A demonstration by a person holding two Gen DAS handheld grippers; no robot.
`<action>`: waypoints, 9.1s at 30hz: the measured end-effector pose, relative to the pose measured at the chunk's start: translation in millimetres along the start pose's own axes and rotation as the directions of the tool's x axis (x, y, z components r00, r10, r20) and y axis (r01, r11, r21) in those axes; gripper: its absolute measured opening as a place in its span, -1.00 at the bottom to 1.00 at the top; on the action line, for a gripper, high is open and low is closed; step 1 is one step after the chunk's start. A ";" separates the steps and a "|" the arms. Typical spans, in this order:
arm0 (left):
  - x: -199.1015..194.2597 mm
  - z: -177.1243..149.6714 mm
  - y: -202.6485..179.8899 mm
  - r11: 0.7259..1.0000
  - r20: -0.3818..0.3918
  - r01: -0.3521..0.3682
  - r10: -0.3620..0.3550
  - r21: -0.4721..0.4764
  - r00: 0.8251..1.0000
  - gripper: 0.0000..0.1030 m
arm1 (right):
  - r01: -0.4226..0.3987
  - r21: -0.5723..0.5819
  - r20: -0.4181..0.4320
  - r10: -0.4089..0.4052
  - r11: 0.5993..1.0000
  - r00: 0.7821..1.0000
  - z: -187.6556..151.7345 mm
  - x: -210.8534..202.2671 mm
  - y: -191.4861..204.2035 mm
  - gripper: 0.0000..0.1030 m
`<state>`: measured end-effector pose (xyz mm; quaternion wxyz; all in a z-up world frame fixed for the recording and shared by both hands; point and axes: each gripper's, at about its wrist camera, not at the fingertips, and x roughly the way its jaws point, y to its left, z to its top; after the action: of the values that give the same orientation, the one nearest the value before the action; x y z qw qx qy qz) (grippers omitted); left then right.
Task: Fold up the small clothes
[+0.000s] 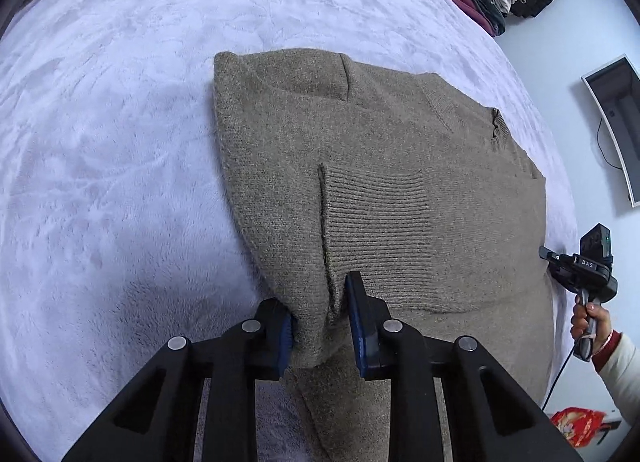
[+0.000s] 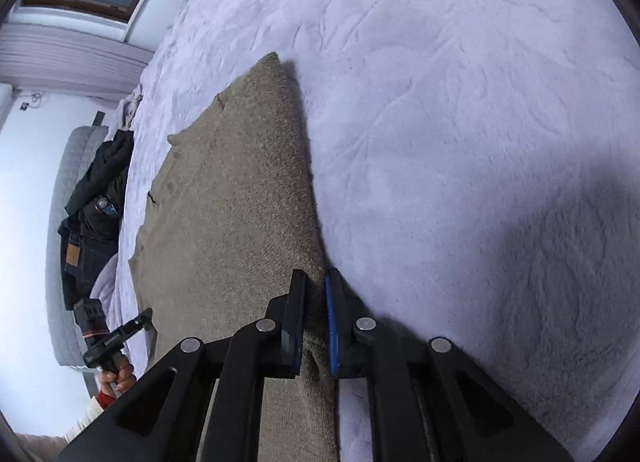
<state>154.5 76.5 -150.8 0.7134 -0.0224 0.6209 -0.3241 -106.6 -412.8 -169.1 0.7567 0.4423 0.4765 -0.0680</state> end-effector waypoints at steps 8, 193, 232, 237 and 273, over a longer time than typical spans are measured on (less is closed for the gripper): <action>-23.5 -6.0 -0.3 0.991 0.016 -0.127 0.127 -0.032 0.992 0.03 | 0.023 0.033 0.036 -0.024 0.999 0.999 -7.2 -12.5 4.5 -0.68; -24.7 56.9 -62.5 0.991 0.178 0.042 -0.019 -0.128 0.984 0.12 | -0.432 0.224 -0.079 0.458 0.874 0.885 77.5 56.6 35.8 -0.68; -52.8 -27.3 -33.9 0.985 -0.040 -0.131 0.127 -0.110 0.991 0.12 | -0.418 -0.084 -0.224 0.392 0.904 0.892 -50.8 24.2 131.6 0.39; -45.8 -58.6 -29.1 0.997 -0.089 -0.043 0.037 -0.068 0.995 0.12 | -0.411 0.039 -0.293 0.404 0.911 0.867 -127.8 64.7 136.0 0.39; -92.4 -127.9 36.8 0.975 -0.056 -0.201 0.197 -0.092 0.979 0.33 | -0.377 0.142 -0.255 0.402 0.915 0.879 -198.2 157.0 203.8 0.32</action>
<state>53.6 198.2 -115.4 0.7256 0.0128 0.6516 -0.2208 -46.4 -95.1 -199.2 0.6599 0.5670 0.4761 0.1277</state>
